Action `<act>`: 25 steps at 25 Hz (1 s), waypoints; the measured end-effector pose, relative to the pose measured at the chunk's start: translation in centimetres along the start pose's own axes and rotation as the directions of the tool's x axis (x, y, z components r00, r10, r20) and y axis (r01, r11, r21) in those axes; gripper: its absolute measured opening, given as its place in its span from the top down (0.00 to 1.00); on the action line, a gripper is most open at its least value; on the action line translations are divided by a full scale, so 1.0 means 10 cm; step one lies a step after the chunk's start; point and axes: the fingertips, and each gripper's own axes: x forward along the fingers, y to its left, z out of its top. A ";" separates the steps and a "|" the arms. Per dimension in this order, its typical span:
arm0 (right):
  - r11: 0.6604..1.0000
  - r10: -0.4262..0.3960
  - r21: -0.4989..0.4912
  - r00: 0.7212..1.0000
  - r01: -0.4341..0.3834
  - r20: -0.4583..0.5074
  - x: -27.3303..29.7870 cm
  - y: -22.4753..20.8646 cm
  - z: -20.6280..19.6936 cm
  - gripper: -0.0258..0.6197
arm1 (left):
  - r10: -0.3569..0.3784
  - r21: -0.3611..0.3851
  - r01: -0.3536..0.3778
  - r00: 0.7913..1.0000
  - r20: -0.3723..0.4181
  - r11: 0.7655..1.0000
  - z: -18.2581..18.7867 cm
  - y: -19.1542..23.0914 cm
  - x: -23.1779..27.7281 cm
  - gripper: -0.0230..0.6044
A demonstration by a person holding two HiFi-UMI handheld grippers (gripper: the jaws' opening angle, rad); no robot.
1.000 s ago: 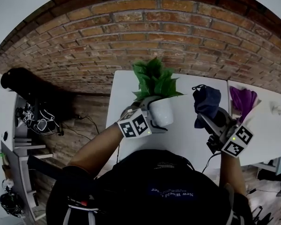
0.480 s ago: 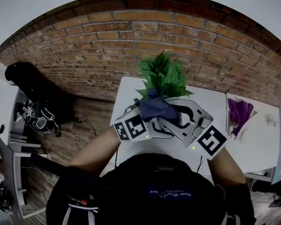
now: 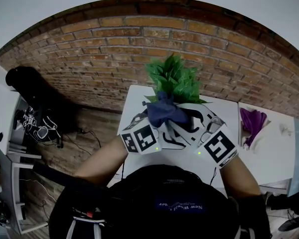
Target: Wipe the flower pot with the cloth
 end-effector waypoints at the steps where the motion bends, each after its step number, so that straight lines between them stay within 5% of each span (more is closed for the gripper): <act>1: 1.000 0.003 -0.012 1.000 -0.003 -0.012 0.00 0.01 0.00 0.78 | 0.000 0.006 0.000 1.000 -0.003 1.000 -0.01 0.00 0.00 0.07; 17: 0.981 0.178 -0.061 0.982 -0.182 -0.069 -0.25 0.55 -0.10 0.78 | 0.086 -0.017 -0.085 0.996 0.032 0.996 0.08 0.21 -0.20 0.09; 21: 0.996 0.043 0.072 0.996 -0.048 0.078 -0.32 0.14 0.15 0.78 | 0.053 -0.019 -0.052 0.996 0.068 0.998 0.16 0.17 -0.22 0.09; 25: 0.997 -0.047 0.066 0.997 0.042 0.069 -0.27 -0.25 0.22 0.78 | 0.003 0.018 -0.004 0.998 0.066 1.000 0.23 0.04 -0.17 0.09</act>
